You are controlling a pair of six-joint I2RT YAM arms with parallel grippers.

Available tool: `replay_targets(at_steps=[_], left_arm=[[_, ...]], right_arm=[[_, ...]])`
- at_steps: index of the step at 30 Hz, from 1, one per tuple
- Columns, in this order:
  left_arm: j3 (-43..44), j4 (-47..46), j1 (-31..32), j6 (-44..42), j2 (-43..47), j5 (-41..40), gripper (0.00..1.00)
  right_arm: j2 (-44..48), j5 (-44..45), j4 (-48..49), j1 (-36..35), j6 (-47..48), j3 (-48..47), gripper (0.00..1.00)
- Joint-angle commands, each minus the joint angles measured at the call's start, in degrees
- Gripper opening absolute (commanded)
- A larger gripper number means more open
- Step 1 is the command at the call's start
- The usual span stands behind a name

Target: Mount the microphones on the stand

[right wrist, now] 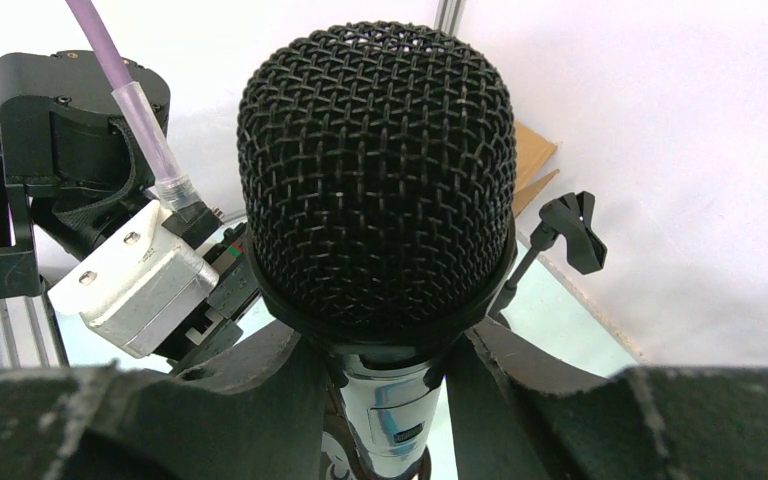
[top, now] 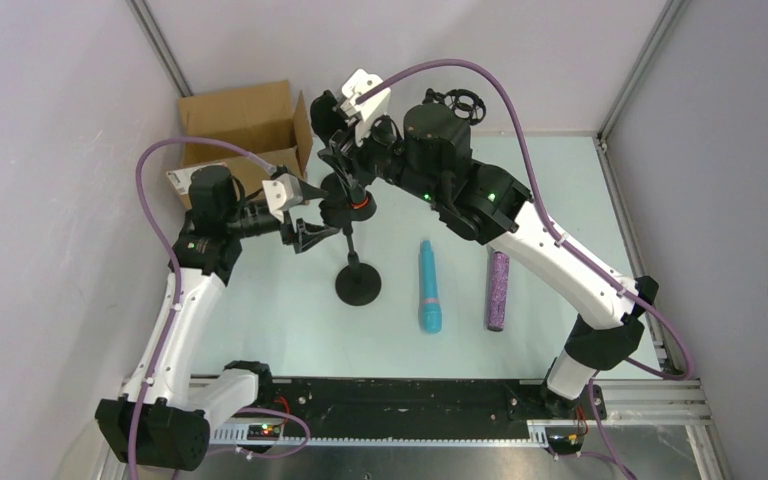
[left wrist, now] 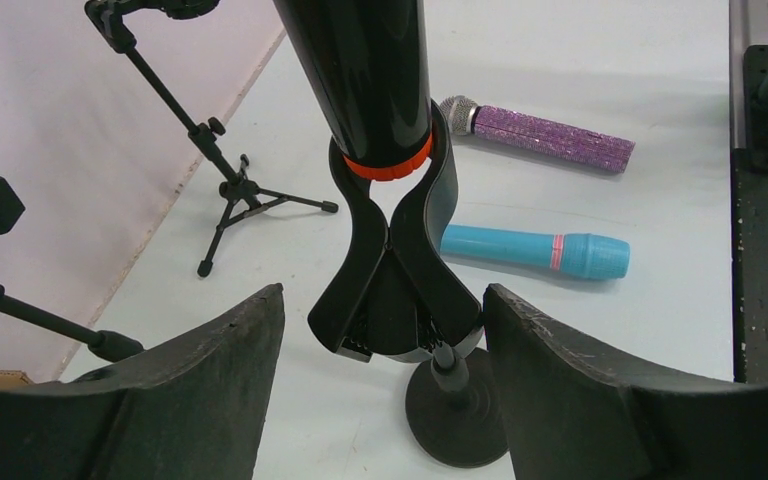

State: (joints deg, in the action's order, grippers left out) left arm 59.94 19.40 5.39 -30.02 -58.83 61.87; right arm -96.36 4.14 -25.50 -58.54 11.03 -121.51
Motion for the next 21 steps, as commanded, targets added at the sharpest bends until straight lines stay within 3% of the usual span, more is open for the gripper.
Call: replay_targets(at_steps=[1,5,8,12,21], left_arm=[[0.5,-1.2,-0.4,-0.1,-0.4,1.3,0.76],[0.4,-1.2,-0.4,0.1,-0.6,2.2,0.81],[-0.1,-1.2,-0.3,0.3,-0.6,1.3,0.93],[-0.6,-1.1,-0.2,-0.6,-0.2,0.8,0.95],[-0.1,-1.2,-0.2,-1.2,-0.9,2.0,0.76]], right_arm=[[0.6,1.1,1.8,-0.3,1.2,-1.8,0.0],[0.4,1.3,1.5,-0.4,1.4,-1.9,0.0],[0.4,1.3,1.6,-0.4,1.5,-2.0,0.0],[0.2,1.2,1.3,-0.4,1.5,-2.4,0.0],[0.4,1.2,1.1,-0.5,1.4,-2.3,0.0]])
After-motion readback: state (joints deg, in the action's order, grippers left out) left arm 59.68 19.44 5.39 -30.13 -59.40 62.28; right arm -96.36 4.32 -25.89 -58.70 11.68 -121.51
